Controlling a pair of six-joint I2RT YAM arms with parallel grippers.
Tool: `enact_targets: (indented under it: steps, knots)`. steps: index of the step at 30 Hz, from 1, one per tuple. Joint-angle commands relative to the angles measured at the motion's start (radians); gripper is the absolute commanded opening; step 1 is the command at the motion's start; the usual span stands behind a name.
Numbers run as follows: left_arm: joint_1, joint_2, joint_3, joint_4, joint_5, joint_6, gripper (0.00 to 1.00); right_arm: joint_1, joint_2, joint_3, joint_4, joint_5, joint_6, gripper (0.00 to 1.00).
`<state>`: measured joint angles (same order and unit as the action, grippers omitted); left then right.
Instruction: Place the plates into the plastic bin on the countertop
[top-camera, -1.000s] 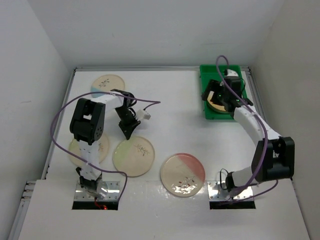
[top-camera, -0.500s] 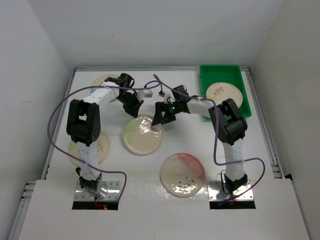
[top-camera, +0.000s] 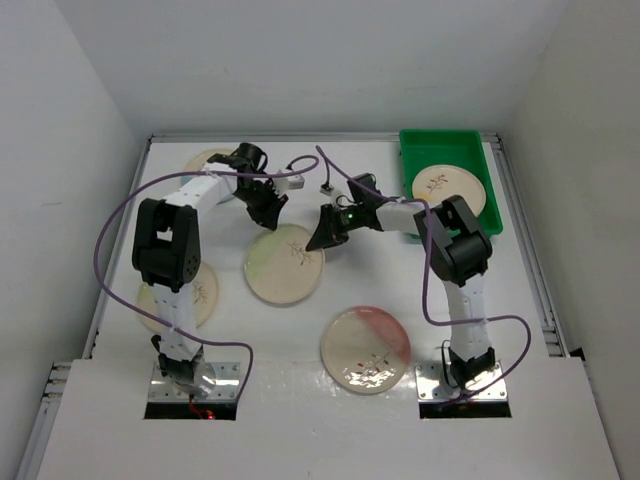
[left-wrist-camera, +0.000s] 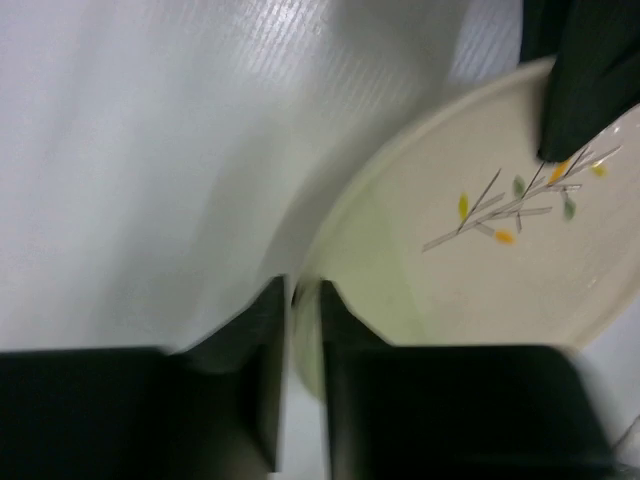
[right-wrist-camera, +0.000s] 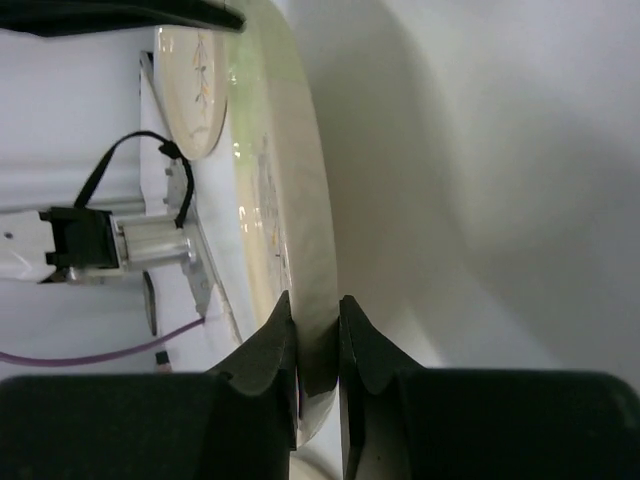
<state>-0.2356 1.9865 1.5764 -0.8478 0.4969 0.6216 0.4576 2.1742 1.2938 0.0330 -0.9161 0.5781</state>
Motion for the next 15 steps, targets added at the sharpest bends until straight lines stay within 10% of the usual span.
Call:
enact_targets:
  steps: [1,6,15]
  knots:
    - [0.048,-0.063,0.079,-0.014,0.017,-0.052,0.3,-0.079,-0.181,-0.005,0.068,-0.012,0.092,0.0]
    - [0.206,-0.063,0.163,-0.121,0.0,0.027,0.66,-0.271,-0.37,-0.039,0.157,0.04,0.231,0.0]
    - [0.511,-0.046,0.024,-0.261,-0.158,0.168,0.68,-0.721,-0.559,-0.439,0.432,0.454,0.627,0.0]
